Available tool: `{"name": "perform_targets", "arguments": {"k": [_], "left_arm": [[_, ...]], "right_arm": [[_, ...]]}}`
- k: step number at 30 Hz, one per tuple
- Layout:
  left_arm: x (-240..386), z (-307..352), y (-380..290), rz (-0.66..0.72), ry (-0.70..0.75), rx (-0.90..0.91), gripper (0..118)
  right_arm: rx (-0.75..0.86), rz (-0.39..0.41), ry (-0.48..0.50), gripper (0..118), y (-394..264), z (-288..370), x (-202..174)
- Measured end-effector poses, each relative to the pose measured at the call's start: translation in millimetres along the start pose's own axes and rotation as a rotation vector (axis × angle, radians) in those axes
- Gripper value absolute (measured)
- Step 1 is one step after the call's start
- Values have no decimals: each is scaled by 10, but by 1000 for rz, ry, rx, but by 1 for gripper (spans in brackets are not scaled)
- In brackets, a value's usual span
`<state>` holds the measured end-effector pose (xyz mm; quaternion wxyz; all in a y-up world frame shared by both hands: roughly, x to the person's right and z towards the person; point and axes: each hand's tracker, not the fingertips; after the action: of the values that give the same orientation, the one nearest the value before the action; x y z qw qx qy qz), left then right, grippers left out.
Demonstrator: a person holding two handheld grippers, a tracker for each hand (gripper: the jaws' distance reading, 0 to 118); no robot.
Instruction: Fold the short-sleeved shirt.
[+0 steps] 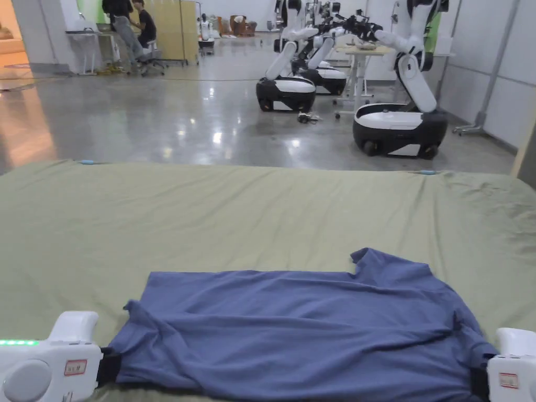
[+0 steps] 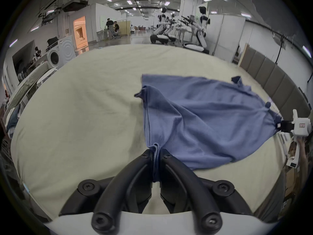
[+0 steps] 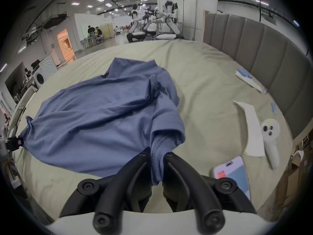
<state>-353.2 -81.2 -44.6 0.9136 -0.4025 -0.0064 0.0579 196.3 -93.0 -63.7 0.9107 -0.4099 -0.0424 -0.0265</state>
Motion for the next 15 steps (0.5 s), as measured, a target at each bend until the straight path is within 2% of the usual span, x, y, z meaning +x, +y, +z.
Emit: {"name": "perform_targets", "arguments": {"k": [1,3,6,7,10,15], "left_arm": [[4,157,-41,2,-19,48,4],[17,327,-161,-18,-23,21,4],[-81,553,-445,-62,-18,16,4],[-126,644,-581,-57,-22,18,4],[-273,863,-951,18,-45,-21,4],[-375,1045,-1263,62,-51,-26,4]], "right_arm": [[-4,3,5,11,-27,137,5],[19,0,23,11,-164,353,13],[32,46,1,11,-441,534,62],[22,46,4,11,-539,609,106],[11,-21,52,11,-866,865,220],[-26,-4,54,11,-1268,1057,198]]}}
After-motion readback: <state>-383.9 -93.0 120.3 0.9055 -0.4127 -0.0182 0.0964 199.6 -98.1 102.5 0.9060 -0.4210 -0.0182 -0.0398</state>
